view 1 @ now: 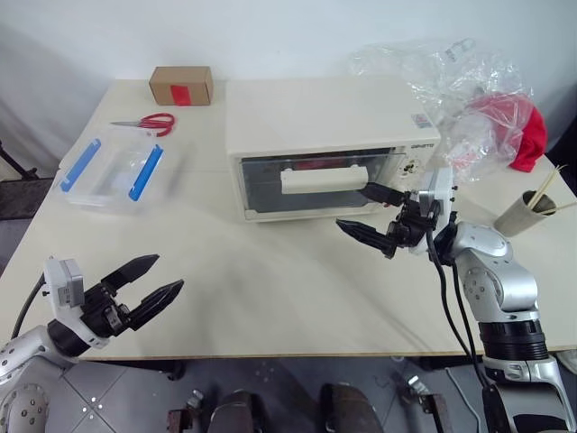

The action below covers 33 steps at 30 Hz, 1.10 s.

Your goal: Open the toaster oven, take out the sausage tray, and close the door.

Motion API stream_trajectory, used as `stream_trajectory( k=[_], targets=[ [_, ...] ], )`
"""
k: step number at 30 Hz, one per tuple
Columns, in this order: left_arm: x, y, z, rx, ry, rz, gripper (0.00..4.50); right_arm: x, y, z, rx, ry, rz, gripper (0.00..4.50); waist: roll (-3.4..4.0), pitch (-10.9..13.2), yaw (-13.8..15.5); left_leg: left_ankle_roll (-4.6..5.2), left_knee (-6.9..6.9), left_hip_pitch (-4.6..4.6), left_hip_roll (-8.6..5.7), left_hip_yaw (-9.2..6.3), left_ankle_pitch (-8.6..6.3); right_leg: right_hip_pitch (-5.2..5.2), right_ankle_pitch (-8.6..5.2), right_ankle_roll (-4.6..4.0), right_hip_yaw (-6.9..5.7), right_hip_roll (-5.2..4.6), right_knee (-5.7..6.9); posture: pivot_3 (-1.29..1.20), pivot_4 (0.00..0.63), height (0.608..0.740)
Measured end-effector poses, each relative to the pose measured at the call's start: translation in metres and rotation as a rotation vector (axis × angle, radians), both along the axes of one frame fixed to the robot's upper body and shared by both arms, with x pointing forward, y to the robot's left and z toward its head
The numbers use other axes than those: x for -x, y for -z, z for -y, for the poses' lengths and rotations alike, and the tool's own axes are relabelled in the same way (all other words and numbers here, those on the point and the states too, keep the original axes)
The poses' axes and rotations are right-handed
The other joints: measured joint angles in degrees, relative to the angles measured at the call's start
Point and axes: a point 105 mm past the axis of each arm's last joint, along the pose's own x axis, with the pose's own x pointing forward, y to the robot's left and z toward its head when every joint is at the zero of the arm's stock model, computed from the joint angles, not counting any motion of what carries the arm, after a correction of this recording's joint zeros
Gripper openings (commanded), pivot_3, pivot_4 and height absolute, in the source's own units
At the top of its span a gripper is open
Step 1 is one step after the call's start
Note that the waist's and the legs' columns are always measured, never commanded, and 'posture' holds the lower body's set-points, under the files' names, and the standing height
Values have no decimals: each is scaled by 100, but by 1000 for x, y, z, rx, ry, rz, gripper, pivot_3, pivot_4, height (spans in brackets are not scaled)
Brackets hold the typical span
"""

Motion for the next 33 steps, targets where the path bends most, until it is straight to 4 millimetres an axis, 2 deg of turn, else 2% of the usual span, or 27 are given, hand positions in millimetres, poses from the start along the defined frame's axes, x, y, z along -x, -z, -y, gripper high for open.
stream_trajectory(
  k=[5, 7, 10, 15, 17, 23, 29, 33],
  targets=[
    [-6, -5, 2, 5, 7, 12, 4465, 11, 0, 4, 39, -43, 81, 4500, 0, 0, 1, 0, -1, 0, 0, 0, 0, 0, 0, 0, -1, 0, -1, 0, 150, 740],
    [-12, -9, 5, 23, 13, 11, 4465, 19, 9, 9, 116, -61, 118, 4500, 0, 0, 15, 0, -2, 0, -1, -3, 0, 0, 0, 0, -1, 0, 0, 0, 150, 740],
    [-27, -19, 6, 83, 31, -15, 3930, 29, 25, 10, 198, -96, 165, 4500, -1, 0, 9, -2, 1, 0, 0, -3, 1, 3, 0, 0, -1, 0, -1, 0, 150, 740],
    [-54, -49, 34, 115, 141, 77, 2417, 32, 31, 3, 224, -115, 230, 4500, 2, 2, -18, -6, -2, 3, 2, 0, 3, -1, 0, 0, 0, 7, 4, 0, 150, 740],
    [-62, -55, 40, 112, 150, 95, 1874, 32, 31, 2, 227, -115, 243, 4500, 3, 2, -25, -6, -5, 3, 2, 0, 3, -2, 0, 0, 0, 8, 5, 0, 150, 740],
    [-83, -51, 64, 104, 192, 90, 102, 32, 37, -4, 263, -132, 273, 4500, 2, 2, -8, -6, -2, 2, 1, 0, 3, -2, 0, 1, 0, 10, 3, 0, 150, 740],
    [-102, -51, 81, 119, 194, 128, 47, 33, 38, -4, 284, -130, 296, 4500, -1, 5, 11, -6, 2, 0, -1, 0, 4, 0, 0, 1, 0, 10, 3, 0, 150, 740],
    [-108, -46, 102, 77, 259, 134, 47, 33, 41, -1, 285, -100, 299, 4500, -2, 5, 15, -6, 1, -1, -2, -1, 4, 0, 1, 2, -2, 11, 2, 0, 150, 740]
  ],
)
